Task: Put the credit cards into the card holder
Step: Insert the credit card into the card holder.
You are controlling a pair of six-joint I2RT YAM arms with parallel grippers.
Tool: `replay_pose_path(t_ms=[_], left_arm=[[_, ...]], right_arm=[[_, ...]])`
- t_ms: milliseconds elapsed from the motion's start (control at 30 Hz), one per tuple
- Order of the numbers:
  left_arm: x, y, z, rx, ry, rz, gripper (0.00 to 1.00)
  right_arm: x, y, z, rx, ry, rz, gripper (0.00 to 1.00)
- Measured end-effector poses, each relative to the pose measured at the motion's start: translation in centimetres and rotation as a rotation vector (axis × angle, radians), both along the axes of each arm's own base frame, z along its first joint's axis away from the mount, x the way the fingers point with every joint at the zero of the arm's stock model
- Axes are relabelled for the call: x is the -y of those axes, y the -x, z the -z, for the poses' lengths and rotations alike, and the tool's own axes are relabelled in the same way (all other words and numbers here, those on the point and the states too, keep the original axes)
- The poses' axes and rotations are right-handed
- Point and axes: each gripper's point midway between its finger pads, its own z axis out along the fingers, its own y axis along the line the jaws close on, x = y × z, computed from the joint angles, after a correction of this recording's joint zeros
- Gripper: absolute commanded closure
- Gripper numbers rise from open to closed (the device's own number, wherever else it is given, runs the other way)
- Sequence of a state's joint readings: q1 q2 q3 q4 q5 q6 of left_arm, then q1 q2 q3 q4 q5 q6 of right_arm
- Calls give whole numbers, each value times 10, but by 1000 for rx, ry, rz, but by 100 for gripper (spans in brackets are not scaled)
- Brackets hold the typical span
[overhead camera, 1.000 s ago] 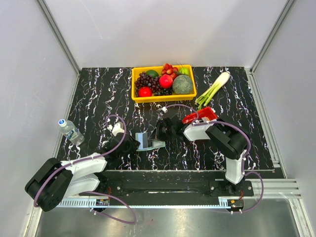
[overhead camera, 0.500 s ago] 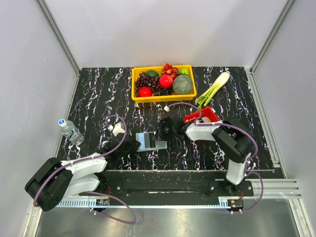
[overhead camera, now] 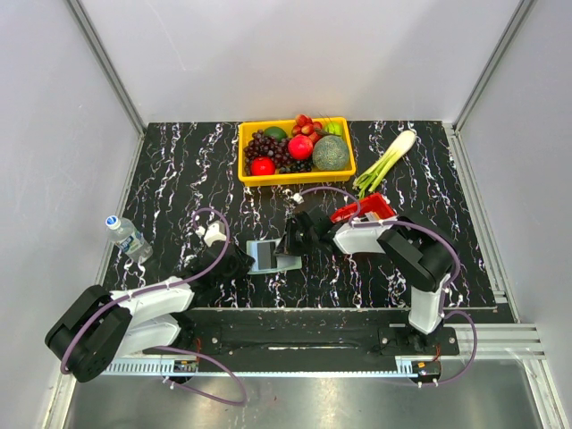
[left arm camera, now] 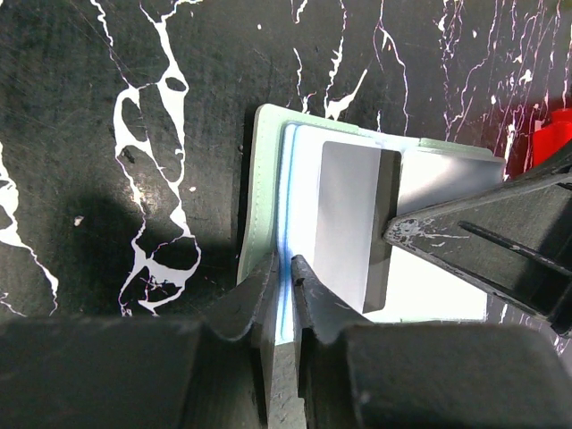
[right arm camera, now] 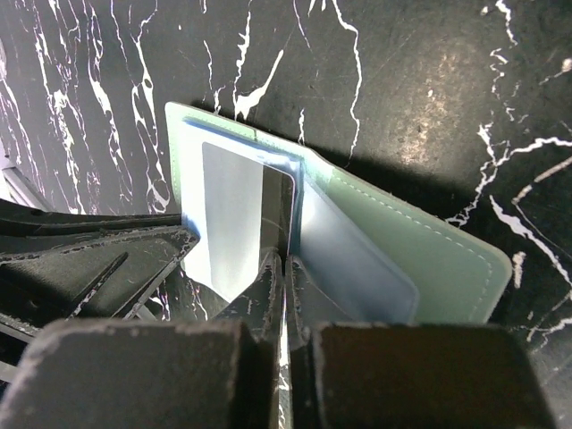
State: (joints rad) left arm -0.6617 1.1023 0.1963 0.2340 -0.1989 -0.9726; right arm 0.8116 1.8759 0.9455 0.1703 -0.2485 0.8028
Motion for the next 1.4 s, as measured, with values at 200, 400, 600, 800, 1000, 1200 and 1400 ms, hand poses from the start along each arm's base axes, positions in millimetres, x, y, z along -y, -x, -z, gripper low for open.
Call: replay_pose_path(t_ms=[200,400,600,800,1000,1200,1400], left_arm=[[0,0,0,2,-6,5,84],[0,0,-2,5,-7,9,76],[-1,2,-4,8,-12,12,68],[-2,3,-5,16,-9,15,63],[-1,2,-7,23,-1,18,61],[-1,2,-7,24,0,18,61],[-4,4,-5,20,-10,16,85]], right_arm=[[-4,2,2,-9,-20,-25,100],[-7,2,1,-13,-33,-32,99],[-13,2,0,-18,-46,-42,96],[-18,5,-2,-13,-54,-54,94],[-25,9,-1,-31,-77,-79,91],[-28,9,-1,-44,-86,-83,86],[-28,9,-1,-40,-85,-82,73]])
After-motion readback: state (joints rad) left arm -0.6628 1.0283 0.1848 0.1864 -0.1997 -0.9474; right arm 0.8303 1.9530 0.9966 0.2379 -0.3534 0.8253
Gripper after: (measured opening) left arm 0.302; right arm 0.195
